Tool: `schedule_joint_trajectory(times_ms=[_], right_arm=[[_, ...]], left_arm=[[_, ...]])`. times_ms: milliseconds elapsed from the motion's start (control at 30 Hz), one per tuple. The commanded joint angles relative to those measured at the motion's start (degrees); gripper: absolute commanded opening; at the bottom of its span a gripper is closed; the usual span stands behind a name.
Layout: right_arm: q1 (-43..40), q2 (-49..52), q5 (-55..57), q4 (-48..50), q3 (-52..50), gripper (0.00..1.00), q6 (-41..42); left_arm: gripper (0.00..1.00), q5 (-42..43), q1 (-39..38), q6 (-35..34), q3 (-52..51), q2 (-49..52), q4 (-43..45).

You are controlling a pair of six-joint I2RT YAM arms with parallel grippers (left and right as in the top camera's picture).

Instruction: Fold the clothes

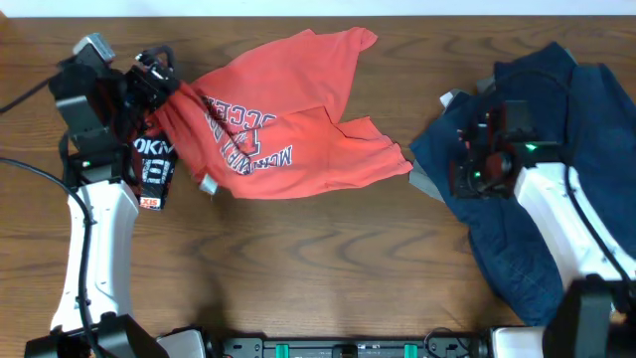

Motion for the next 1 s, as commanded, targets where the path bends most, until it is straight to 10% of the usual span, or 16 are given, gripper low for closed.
schedule_joint_trajectory(times_ms=[0,333,600,967], right_arm=[[1.1,4.6,-2.5,2.9,0.3,0.04,-4.1],[0.1,18.6,-0.7,15.5,0.3,0.01,-6.0],[-13.9,25.0,24.5,17.7,0.5,0.03,6.7],[-34.8,20.4,-2.2,8.3,13.8,0.47,7.5]], left_arm=[[0.98,3.0,-2.4,0.4,0.6,0.7,-8.9],[0.98,3.8,-22.6,3.5,-0.7,3.5,-21.4],[0.98,3.6,-34.2,3.0,-0.8,12.2,-19.3],[0.98,-0.4,-42.4,-3.1,-0.8,23.9,-14.3]])
